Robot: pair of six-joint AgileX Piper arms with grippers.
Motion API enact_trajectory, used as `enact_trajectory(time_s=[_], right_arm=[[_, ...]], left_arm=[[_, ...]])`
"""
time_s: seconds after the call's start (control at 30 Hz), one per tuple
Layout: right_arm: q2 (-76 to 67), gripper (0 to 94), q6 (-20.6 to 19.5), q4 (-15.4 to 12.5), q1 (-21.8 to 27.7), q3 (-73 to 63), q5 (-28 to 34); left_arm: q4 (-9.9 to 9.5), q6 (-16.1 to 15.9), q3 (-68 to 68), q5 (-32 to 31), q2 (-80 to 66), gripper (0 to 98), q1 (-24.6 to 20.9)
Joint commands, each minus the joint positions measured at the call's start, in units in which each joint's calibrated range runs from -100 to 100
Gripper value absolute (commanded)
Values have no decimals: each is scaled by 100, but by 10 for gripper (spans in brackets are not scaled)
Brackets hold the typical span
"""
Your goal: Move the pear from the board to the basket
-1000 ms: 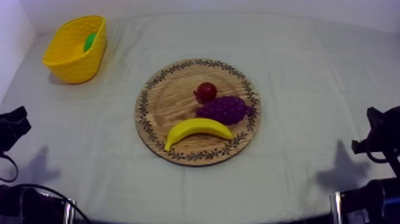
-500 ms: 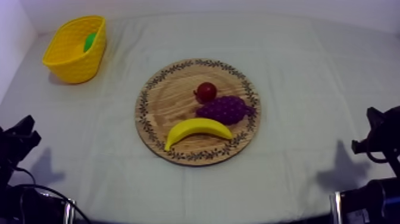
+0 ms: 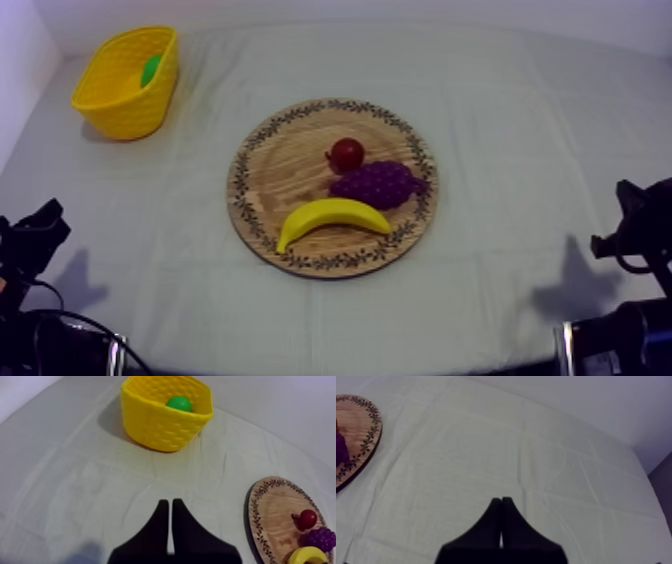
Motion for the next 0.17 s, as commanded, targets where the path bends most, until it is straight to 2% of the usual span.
enact_trajectory(time_s=[0.0,0.13], right_arm=[[0,4,-2,-1,-1,-2,1],[0,4,1,-1,-1,-2,1]], left_arm=[[-4,5,3,0,-5,0,0],[-7,10,4,-1,-5,0,0]])
